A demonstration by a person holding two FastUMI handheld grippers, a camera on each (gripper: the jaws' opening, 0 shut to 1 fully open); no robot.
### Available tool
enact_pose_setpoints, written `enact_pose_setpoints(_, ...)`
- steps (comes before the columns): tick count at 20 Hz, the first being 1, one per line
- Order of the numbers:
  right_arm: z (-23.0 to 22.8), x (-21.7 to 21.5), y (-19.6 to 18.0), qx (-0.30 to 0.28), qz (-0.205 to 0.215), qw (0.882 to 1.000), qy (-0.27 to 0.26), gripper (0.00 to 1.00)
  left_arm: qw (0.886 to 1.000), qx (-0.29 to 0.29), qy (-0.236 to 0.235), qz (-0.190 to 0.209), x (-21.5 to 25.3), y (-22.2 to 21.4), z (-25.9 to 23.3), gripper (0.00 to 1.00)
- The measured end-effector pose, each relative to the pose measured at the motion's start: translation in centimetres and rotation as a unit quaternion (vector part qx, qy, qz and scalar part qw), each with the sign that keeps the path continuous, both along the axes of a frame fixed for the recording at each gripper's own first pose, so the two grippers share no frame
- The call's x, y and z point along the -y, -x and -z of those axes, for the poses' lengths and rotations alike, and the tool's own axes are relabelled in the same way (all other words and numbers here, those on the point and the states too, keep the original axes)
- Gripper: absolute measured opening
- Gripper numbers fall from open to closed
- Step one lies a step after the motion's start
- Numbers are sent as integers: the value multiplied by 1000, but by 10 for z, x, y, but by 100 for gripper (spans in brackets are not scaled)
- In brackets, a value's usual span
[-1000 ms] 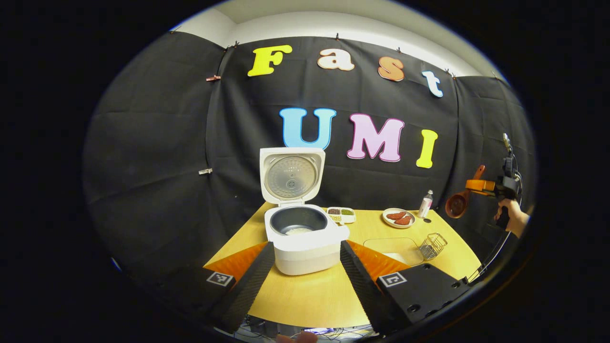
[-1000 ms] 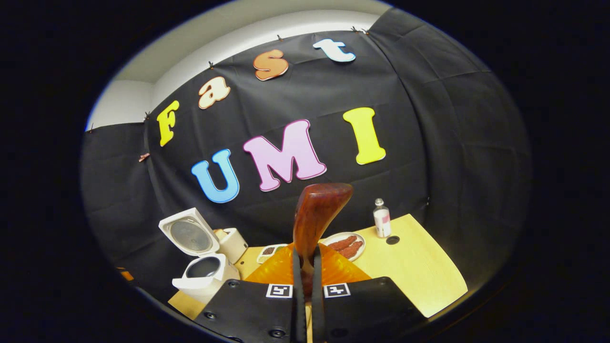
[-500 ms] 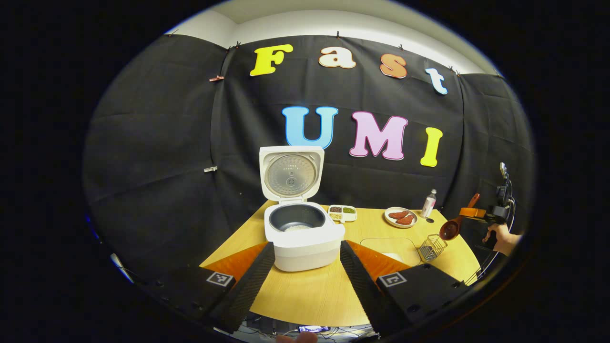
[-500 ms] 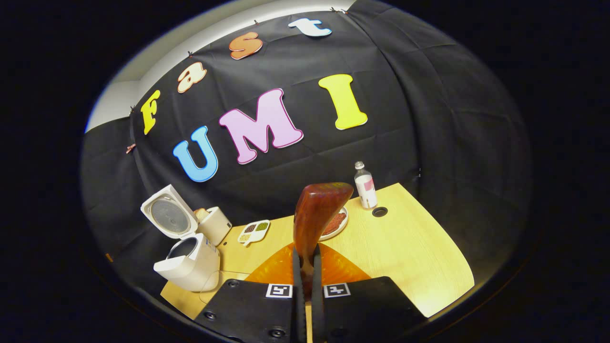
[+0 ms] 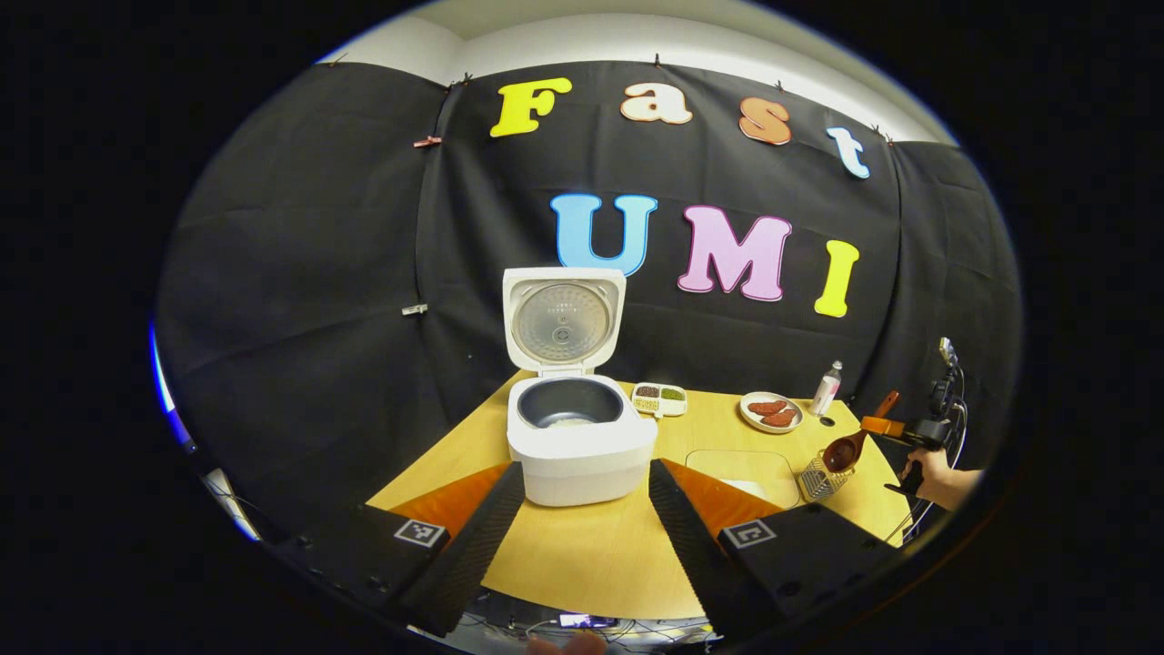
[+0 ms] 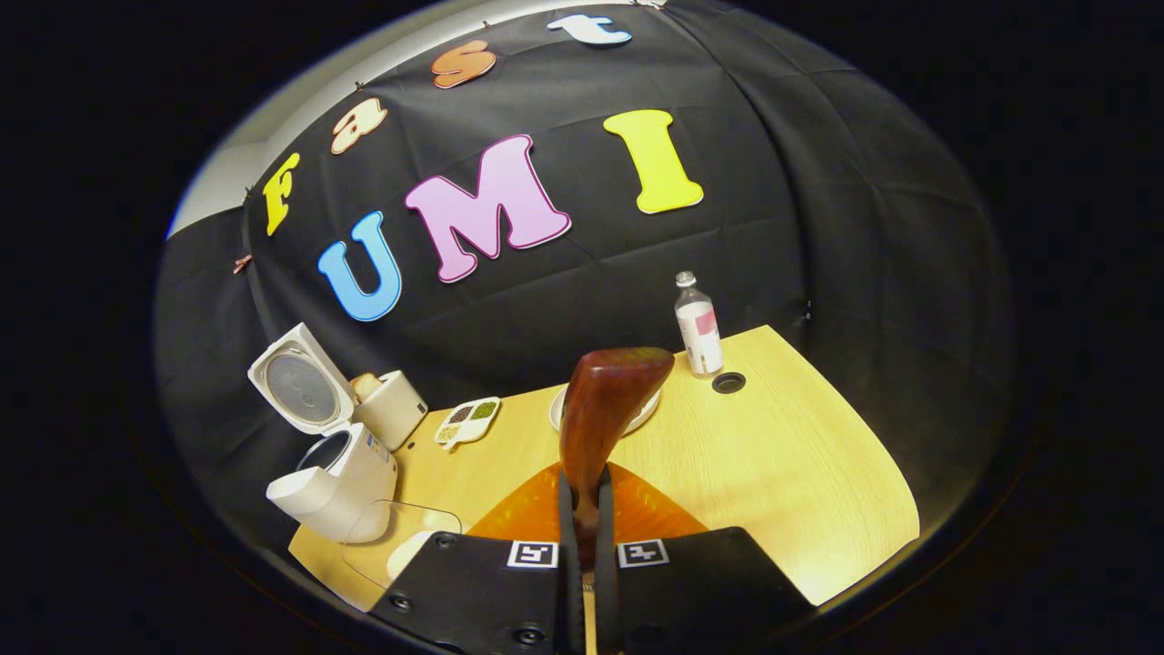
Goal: Close the left gripper, press the button to open the rice cooker; take a wooden spoon from the chopstick holder with the right hand, scoop a spoonful of rice and pour it into the rice cooker, then put the wooden spoon back into the chopstick holder.
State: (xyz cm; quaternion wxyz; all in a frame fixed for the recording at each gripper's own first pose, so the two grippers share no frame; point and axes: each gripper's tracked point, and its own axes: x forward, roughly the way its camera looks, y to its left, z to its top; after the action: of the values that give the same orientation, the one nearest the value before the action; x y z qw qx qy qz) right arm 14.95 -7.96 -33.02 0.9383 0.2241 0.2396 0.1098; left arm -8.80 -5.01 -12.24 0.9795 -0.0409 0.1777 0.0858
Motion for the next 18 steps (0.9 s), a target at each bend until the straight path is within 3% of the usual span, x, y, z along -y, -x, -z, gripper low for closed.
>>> enact_pose_setpoints(10,55,2,11,-73,41,996,10,15,1000,7,6,-18,-6,4,-9,95)
enact_pose_setpoints(14,48,14,11,-77,85,993,-12,19,1000,6,5,-8,-6,4,-10,95)
enact_pose_setpoints(15,47,19,12,-80,95,992,-16,23,1000,7,4,-5,-7,4,-11,95)
enact_pose_setpoints(16,45,22,15,-84,101,991,-21,39,1000,8,6,-1,-7,4,-12,95)
enact_pose_setpoints(17,42,25,19,-87,107,990,-24,46,1000,12,9,2,-7,2,-14,95)
enact_pose_setpoints(18,36,28,23,-87,110,990,-24,43,1000,15,11,5,-7,0,-16,95)
